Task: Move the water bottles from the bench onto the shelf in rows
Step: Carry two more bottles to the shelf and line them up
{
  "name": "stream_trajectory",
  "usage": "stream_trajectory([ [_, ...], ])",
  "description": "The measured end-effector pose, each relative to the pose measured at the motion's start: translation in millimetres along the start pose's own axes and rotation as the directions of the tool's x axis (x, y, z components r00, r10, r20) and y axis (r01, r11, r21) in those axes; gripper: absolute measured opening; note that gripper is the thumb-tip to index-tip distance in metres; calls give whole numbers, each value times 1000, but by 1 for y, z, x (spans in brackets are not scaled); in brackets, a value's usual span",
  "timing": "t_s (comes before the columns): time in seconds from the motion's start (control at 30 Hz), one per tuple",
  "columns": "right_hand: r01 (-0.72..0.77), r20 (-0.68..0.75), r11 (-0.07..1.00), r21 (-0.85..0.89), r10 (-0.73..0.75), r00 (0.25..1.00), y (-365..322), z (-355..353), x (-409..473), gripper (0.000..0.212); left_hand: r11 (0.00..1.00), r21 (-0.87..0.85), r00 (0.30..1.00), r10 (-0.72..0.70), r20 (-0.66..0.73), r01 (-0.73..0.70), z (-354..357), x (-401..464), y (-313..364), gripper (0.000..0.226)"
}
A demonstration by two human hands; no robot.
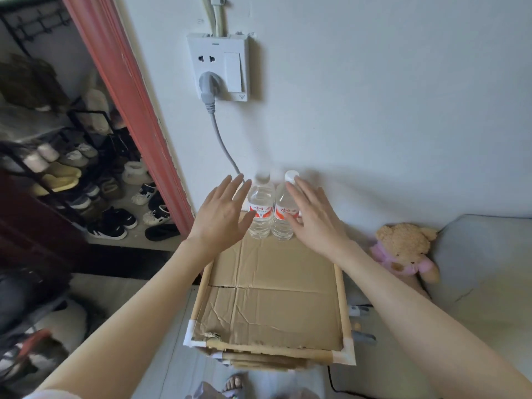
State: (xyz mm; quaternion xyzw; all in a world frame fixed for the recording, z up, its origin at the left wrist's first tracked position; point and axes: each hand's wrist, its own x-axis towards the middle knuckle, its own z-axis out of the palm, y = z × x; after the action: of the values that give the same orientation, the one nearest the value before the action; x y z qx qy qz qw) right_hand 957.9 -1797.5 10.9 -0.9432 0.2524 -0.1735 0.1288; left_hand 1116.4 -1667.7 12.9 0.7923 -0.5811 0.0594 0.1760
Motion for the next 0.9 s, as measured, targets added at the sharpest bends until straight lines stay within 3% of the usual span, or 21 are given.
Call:
stream_trajectory([
  [0.07, 72, -4, 997, 14, -72, 997, -5, 16, -22, 55, 994, 15, 994, -108, -11, 108, 6, -38, 6, 59],
  [0.2, 173, 178, 982, 80, -184, 966, -17, 55, -74, 61, 944, 89, 943, -325, 67, 318, 26, -131, 21, 59],
  [0.33, 339, 354, 932, 127, -362, 862, -43, 76, -117, 71, 834, 105, 834, -549, 61, 541, 20, -225, 39, 53],
  [0.43, 453, 386, 860, 234, -510, 769, -86, 85, -137, 75, 723, 89, 726, -687, -15, 686, 1, -295, 57, 55],
  [0.53, 585, 394, 748, 312, -662, 637, -144, 90, -163, 74, 555, 60, 558, -824, -100, 830, -20, -371, 86, 53],
  [0.67, 751, 365, 534, 389, -838, 407, -222, 99, -231, 69, 281, 51, 286, -945, -161, 958, -33, -485, 144, 54],
  [0.8, 789, 411, 357, 500, -900, 147, -293, 110, -343, 71, -6, -24, -11, -975, -221, 1000, -31, -603, 217, 54],
  [0.9, 818, 401, 187, 544, -914, -58, -347, 113, -432, 66, -164, -62, -175, -950, -259, 984, -38, -688, 273, 53],
])
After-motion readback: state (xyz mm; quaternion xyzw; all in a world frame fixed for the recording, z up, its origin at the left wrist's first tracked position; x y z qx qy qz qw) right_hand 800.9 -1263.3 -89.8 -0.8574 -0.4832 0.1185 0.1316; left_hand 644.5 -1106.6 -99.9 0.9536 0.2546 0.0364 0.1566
